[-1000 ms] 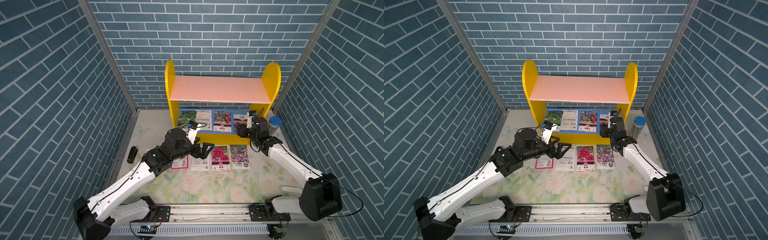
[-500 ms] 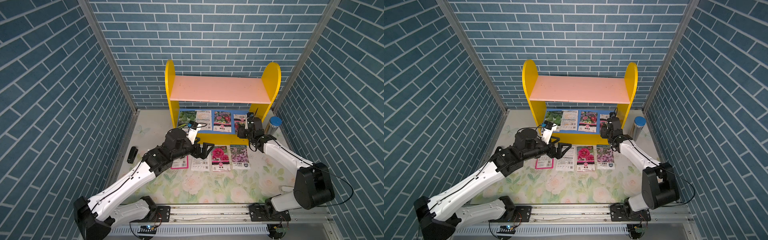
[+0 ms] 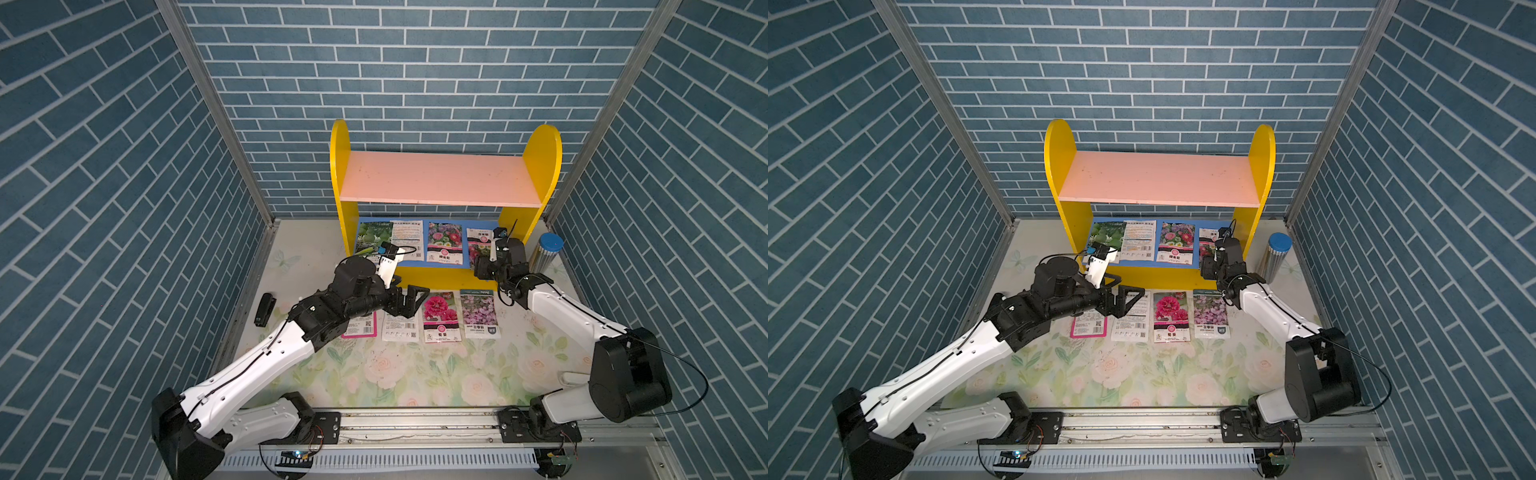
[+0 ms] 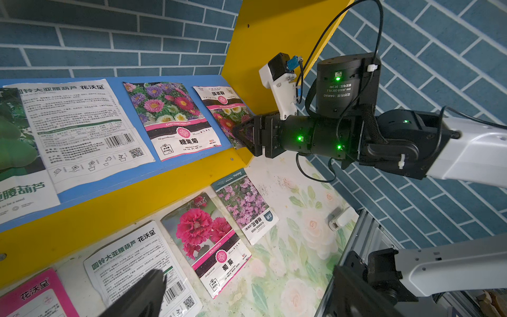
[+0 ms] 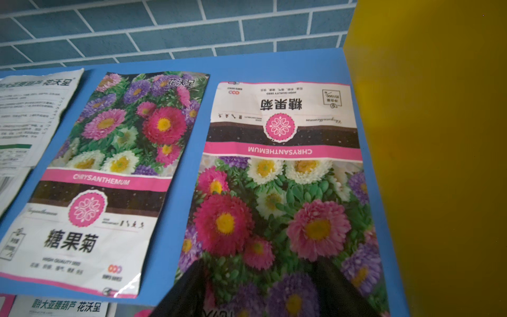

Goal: Take the seed bag off the shelf
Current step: Pick up the seed packet from the shelf.

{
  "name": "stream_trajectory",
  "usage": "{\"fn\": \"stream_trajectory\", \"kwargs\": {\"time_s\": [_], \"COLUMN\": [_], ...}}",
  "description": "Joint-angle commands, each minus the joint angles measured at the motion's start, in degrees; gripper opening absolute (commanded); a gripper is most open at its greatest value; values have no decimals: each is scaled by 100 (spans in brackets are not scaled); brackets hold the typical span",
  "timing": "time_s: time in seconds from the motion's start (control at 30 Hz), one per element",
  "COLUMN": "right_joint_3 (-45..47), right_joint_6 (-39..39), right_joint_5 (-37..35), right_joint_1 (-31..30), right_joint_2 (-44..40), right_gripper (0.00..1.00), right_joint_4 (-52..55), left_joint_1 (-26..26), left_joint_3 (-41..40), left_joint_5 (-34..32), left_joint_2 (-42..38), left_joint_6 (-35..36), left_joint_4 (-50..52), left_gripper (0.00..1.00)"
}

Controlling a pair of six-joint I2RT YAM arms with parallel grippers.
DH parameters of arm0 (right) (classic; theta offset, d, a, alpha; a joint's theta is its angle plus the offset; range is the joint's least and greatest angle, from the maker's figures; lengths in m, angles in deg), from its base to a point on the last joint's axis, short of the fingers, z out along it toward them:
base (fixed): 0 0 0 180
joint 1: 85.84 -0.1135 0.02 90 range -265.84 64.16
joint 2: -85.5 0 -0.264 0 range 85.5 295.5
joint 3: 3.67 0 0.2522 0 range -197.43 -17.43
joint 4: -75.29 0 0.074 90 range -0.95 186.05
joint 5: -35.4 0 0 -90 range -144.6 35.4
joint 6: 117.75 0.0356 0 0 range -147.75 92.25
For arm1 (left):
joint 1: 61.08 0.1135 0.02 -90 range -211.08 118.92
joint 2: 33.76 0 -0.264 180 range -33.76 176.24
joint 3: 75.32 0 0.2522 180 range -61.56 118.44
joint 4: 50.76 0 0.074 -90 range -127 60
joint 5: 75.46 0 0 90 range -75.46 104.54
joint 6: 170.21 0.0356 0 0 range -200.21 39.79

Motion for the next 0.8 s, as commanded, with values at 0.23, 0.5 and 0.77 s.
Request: {"fn": "stream_trajectory", "kwargs": {"time_s": [0.23, 0.5, 0.77], "right_joint_3": [223, 172, 186], "right_joint_6": [658, 783, 825], "right_joint_5": [317, 293, 792], "right_joint_1": [-187, -205, 58], "right_joint_2": [-309, -847, -1617], "right_gripper": [67, 67, 70], "right_joint_4": [55, 293, 638], "left_joint_1": [-46, -44, -46], "left_joint_3": [-42, -68, -16], "left_joint_5": [-36, -86, -39], "left_joint_2": [-62, -113, -120], "left_joint_6": [58, 73, 72], "left_joint_4": [-48, -20, -4], "left_gripper": [100, 100, 100]}}
